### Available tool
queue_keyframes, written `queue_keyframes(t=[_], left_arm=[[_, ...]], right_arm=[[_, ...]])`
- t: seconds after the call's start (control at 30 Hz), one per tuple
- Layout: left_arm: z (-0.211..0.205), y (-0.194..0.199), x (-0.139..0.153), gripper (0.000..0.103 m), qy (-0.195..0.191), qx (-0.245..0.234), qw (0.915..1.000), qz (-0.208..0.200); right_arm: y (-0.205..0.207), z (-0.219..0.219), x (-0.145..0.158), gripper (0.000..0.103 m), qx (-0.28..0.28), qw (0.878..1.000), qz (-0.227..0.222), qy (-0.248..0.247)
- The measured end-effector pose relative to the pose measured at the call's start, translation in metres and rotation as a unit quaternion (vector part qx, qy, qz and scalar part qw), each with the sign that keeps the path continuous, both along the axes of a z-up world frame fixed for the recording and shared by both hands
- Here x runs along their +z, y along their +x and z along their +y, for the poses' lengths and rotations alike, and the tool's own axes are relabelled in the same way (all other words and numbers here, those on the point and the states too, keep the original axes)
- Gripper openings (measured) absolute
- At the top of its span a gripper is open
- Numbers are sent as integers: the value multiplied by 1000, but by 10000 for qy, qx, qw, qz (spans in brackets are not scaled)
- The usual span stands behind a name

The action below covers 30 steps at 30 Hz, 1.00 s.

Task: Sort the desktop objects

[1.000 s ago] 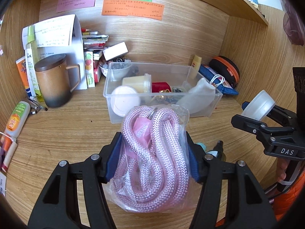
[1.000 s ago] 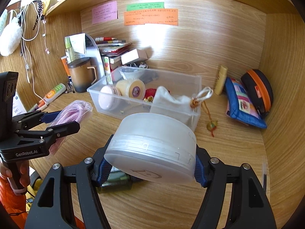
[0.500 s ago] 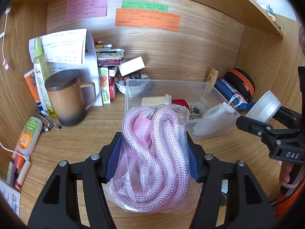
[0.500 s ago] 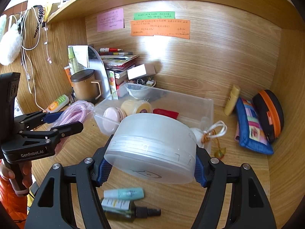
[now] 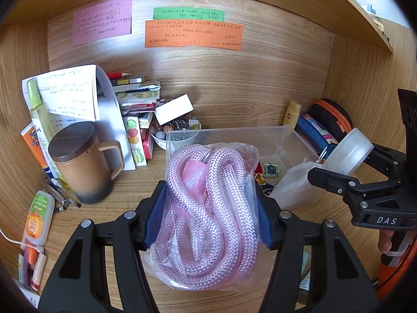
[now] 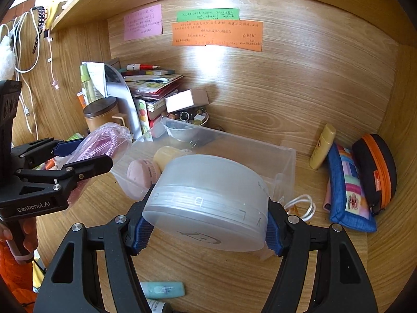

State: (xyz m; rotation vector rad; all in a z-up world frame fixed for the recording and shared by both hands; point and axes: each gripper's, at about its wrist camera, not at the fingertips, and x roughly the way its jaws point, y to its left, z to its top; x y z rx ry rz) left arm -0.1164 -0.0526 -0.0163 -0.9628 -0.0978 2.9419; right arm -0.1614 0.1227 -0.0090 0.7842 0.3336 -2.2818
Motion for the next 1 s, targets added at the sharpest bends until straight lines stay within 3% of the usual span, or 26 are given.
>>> queue_keyframes(t=[0.4, 0.83, 1.0], left_arm=[[-7, -25, 6, 60, 179, 18, 9998, 13], [-5, -57, 5, 60, 58, -157, 9999, -32], [-7, -73, 1, 60, 198, -276, 9993, -143]], right_arm=[[-26, -7, 5, 66, 55, 9999, 33, 119], [-49, -32, -12, 66, 183, 9993, -148, 278], [-57, -40, -20, 66, 208, 9989, -283, 312]])
